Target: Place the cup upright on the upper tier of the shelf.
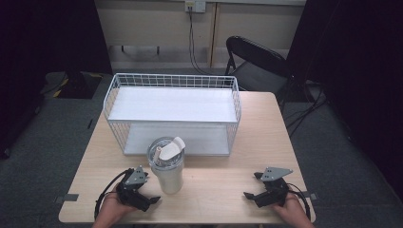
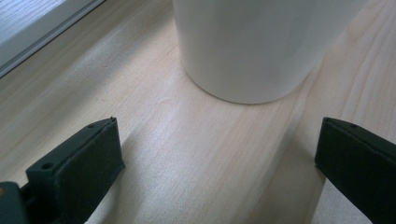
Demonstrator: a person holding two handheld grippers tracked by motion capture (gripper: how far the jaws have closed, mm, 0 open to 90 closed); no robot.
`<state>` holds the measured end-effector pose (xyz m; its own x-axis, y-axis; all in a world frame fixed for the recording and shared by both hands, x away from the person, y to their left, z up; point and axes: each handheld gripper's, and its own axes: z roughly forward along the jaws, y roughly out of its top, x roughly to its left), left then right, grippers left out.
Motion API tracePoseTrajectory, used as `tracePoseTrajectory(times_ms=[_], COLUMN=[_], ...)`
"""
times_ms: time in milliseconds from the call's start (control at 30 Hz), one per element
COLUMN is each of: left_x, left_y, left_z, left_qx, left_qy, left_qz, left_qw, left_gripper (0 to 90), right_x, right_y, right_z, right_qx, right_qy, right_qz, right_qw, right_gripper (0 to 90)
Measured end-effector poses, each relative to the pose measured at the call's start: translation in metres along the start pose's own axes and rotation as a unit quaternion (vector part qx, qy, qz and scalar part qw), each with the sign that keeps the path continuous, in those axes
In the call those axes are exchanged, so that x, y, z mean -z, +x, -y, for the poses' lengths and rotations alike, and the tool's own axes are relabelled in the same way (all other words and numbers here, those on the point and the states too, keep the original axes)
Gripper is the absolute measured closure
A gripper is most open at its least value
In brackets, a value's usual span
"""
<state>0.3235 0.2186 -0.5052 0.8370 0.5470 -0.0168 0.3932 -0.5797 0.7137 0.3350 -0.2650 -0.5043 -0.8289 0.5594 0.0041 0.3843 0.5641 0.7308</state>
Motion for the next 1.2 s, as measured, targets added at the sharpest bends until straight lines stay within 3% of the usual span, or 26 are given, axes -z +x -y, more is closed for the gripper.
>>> tracePoseTrajectory(times_ms=[167,200,233,267,300,333,400,633,1033,1200], left_x=[0.002,0.005,0.005,0.005,0.005,0.006,0.006,0.01,0.018,0.028], left_y=[0.0,0.002,0.002,0.003,0.003,0.005,0.005,0.005,0.002,0.003], left_z=[-0.002,-0.001,-0.001,-0.001,-0.001,-0.001,-0.001,-0.002,-0.013,-0.016], left_qx=[0.013,0.011,0.011,0.025,0.025,0.036,0.041,0.042,0.023,0.029], left_qy=[-0.004,-0.011,-0.011,-0.017,-0.017,-0.024,-0.025,-0.035,-0.052,-0.077], left_qz=[0.005,0.019,0.019,0.028,0.028,0.043,0.044,0.053,0.058,0.053], left_qw=[0.9999,0.9997,0.9997,0.9991,0.9991,0.9981,0.9979,0.9971,0.9967,0.9952], left_gripper=[7.0,11.4,15.9,16.6,14.6,16.2,15.8,16.6,17.2,16.9], right_x=[0.0,0.0,0.0,0.0,0.0,0.0,0.0,0.0,0.0,0.0], right_y=[0.0,0.0,0.0,0.0,0.0,0.0,0.0,0.0,0.0,0.0], right_z=[0.0,0.0,0.0,0.0,0.0,0.0,0.0,0.0,0.0,0.0], right_qx=[0.0,0.0,0.0,0.0,0.0,0.0,0.0,0.0,0.0,0.0], right_qy=[0.0,0.0,0.0,0.0,0.0,0.0,0.0,0.0,0.0,0.0], right_qz=[0.0,0.0,0.0,0.0,0.0,0.0,0.0,0.0,0.0,0.0], right_qw=[1.0,1.0,1.0,1.0,1.0,1.0,1.0,1.0,1.0,1.0], right_gripper=[11.6,11.6,11.6,11.7,11.7,11.7,11.6,11.6,11.6,11.6])
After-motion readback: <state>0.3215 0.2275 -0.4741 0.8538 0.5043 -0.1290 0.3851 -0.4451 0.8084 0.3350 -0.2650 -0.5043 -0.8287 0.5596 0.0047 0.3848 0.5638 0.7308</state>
